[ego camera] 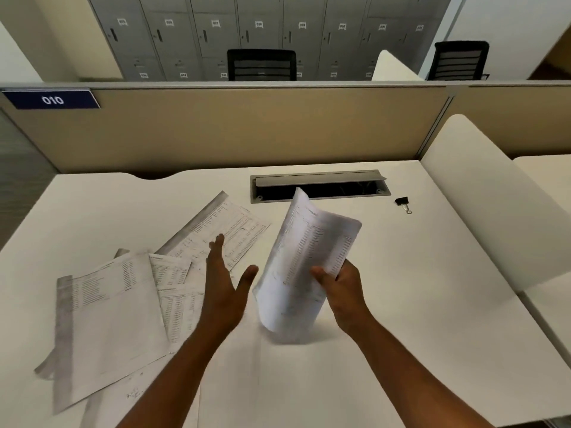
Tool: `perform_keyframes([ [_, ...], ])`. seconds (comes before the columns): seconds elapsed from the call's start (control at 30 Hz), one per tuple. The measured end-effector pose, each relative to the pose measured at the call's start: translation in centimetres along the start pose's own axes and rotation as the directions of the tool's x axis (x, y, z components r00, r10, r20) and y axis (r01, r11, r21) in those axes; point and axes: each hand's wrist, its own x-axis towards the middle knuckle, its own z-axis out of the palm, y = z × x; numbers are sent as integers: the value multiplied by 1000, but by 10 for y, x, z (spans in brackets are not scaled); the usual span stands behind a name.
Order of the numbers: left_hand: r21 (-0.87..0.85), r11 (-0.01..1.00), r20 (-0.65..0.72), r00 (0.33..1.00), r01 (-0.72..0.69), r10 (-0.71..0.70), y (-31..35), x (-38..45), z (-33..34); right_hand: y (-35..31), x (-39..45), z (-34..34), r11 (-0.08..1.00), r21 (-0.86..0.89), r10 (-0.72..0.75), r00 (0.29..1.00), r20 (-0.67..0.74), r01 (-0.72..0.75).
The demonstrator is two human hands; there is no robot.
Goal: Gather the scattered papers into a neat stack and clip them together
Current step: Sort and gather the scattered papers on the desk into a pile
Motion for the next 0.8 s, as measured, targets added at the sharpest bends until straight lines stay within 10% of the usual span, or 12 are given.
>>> perform_keyframes([
  [0.23, -104, 994, 41, 998, 44, -40, 41, 22, 15, -23, 4, -13, 994, -66, -82, 985, 155, 93],
  [0.57, 6, 983, -388, 906, -183, 171, 43, -34, 44, -22, 1, -18, 967, -55, -250, 968, -23, 248],
  [0.8, -78, 997, -263, 964, 22, -42, -10, -75, 67, 42, -16, -29, 964, -248, -87, 995, 48, 96],
])
